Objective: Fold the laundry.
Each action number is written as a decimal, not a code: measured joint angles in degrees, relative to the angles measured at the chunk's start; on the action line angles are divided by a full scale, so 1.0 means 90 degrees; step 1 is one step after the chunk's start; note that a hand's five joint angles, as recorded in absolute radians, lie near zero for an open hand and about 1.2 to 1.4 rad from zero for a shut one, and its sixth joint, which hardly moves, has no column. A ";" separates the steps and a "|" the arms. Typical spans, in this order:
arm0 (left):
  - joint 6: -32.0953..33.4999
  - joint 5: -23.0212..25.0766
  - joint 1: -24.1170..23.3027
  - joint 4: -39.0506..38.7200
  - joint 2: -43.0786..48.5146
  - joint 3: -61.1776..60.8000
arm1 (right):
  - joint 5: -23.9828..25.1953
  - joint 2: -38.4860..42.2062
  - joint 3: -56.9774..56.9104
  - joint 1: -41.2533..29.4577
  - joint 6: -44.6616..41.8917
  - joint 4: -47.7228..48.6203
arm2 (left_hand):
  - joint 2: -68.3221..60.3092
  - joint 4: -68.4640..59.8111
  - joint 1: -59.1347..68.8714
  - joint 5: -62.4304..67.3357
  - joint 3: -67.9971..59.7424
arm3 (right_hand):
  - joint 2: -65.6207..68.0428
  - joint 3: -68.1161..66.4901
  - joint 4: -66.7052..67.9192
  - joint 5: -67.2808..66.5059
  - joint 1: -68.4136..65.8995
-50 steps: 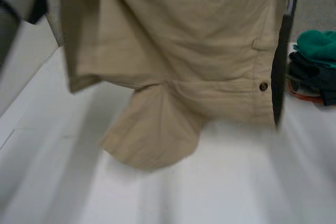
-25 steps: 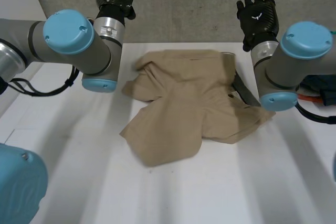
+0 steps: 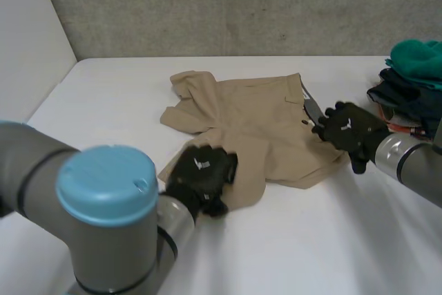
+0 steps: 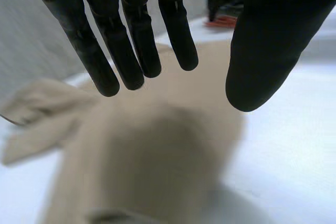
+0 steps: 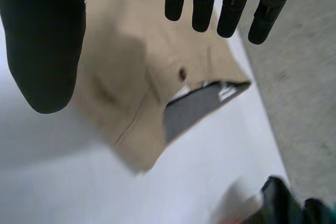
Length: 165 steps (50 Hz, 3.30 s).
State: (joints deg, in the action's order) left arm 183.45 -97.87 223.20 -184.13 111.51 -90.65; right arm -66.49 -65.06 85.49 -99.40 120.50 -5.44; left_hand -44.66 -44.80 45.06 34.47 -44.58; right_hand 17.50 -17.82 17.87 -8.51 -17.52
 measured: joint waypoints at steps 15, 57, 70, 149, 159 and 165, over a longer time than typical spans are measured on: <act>-0.0339 0.0116 0.0028 -0.0148 0.1293 0.0545 | -0.0083 0.1360 0.0049 0.0321 0.0154 0.1856 | 0.1975 0.2073 -0.1928 -0.2066 0.1933 | 0.5458 -0.5347 0.5332 -0.5195 -0.4956; 0.1491 0.0437 0.1002 0.1447 -0.0887 -0.0187 | -0.0730 -0.1421 0.0710 0.0312 0.0498 -0.2226 | -0.2617 -0.2640 0.2342 0.2384 -0.2542 | 0.5507 -0.5625 0.5658 -0.5476 -0.4970; 0.2162 0.0579 0.0842 0.2899 -0.0915 -0.0299 | -0.0737 -0.1731 0.1452 0.0302 -0.0616 -0.3055 | -0.2627 -0.2659 0.2342 0.2384 -0.2586 | 0.5512 -0.5626 0.5659 -0.5478 -0.4970; 0.2370 0.0740 0.1552 -0.2758 0.1817 0.1551 | -0.1747 0.0310 -0.0192 -0.0208 0.3587 0.0231 | 0.3636 0.3678 -0.3803 -0.3519 0.3589 | -0.0556 0.0592 -0.0593 0.0655 0.0482; 0.2088 0.0714 0.1533 -0.2647 0.1816 0.1268 | -0.1699 0.0946 0.0034 -0.0081 0.3460 0.1383 | 0.3636 0.3678 -0.3803 -0.3519 0.3589 | 0.1212 -0.1217 0.1195 -0.1074 -0.1239; 0.2002 0.0712 0.1529 -0.2643 0.1802 0.1256 | -0.1739 0.1245 -0.0056 0.0041 0.3248 0.1739 | 0.3636 0.3678 -0.3803 -0.3519 0.3589 | 0.5477 -0.5439 0.5439 -0.5125 -0.4830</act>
State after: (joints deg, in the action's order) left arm 201.47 -91.47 236.96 -207.91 127.72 -79.34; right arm -82.14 -53.85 84.98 -99.03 149.73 10.22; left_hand -11.93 -11.70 10.84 2.79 -12.28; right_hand 66.79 -66.77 66.82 -54.64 -60.99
